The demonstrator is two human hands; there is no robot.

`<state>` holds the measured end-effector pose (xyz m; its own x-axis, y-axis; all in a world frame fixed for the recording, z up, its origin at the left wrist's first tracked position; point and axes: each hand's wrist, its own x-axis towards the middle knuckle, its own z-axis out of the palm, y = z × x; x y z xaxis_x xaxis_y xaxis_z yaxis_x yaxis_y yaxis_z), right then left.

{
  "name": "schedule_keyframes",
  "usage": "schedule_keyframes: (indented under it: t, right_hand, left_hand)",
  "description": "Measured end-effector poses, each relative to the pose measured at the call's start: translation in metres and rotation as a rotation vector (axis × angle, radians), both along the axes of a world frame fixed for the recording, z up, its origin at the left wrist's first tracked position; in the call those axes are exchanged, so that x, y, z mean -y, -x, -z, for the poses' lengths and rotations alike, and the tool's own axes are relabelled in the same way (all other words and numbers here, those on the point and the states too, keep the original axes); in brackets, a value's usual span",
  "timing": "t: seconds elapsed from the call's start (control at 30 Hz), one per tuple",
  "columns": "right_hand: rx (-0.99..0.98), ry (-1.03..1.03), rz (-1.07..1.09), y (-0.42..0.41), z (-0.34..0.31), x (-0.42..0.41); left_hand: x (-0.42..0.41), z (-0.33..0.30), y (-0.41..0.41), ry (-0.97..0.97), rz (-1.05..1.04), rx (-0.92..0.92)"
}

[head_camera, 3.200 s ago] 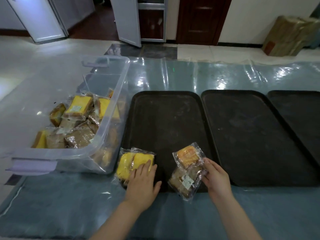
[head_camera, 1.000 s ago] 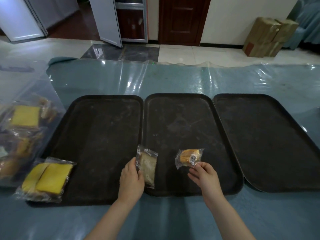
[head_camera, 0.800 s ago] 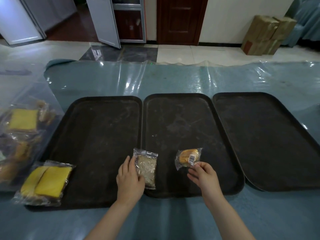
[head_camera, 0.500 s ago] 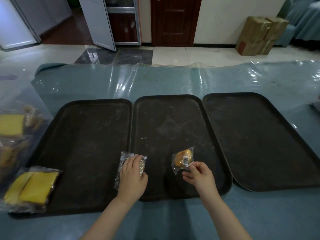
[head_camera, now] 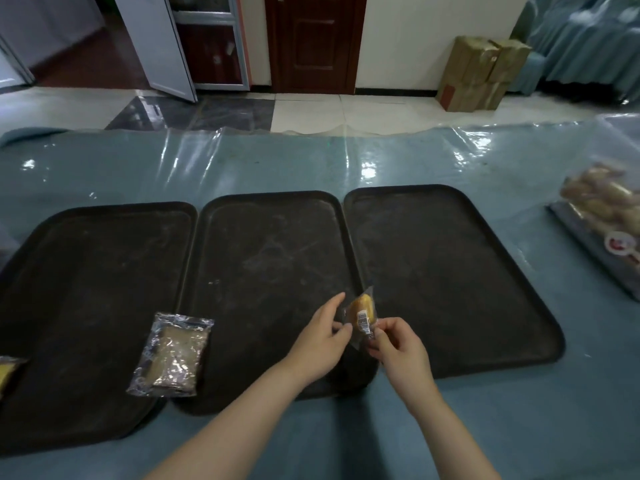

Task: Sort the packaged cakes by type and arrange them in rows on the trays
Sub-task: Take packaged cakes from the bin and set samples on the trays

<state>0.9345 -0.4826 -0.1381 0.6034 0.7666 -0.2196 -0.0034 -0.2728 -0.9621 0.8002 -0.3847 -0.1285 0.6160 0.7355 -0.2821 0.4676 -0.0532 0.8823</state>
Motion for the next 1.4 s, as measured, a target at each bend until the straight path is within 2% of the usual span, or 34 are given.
schedule_keyframes:
  t: [0.2,0.33,0.67,0.77,0.87,1.2,1.4]
  right_hand:
    - [0.304,0.019,-0.047,-0.052,0.01,0.025]
    - [0.4,0.054,-0.117,-0.078,0.019,0.037]
    - [0.32,0.091,-0.24,-0.101,0.047,0.042]
    - [0.361,0.074,-0.326,-0.102,0.053,0.036]
    - [0.422,0.081,-0.405,-0.1,0.059,0.029]
    - [0.454,0.171,-0.505,-0.094,0.065,0.024]
    - [0.584,0.182,-0.504,-0.087,0.063,0.022]
  left_hand:
    - [0.011,0.001,-0.062,0.156,-0.02,0.156]
    - [0.024,0.016,-0.078,0.1,-0.001,0.119]
    - [0.052,0.038,-0.073,-0.149,-0.036,-0.101]
    - [0.063,0.041,-0.066,-0.275,0.03,-0.227]
    - [0.068,0.041,-0.063,-0.323,0.04,-0.296]
    - [0.066,0.049,-0.05,-0.337,0.086,-0.297]
    - [0.067,0.059,-0.05,-0.403,0.152,-0.288]
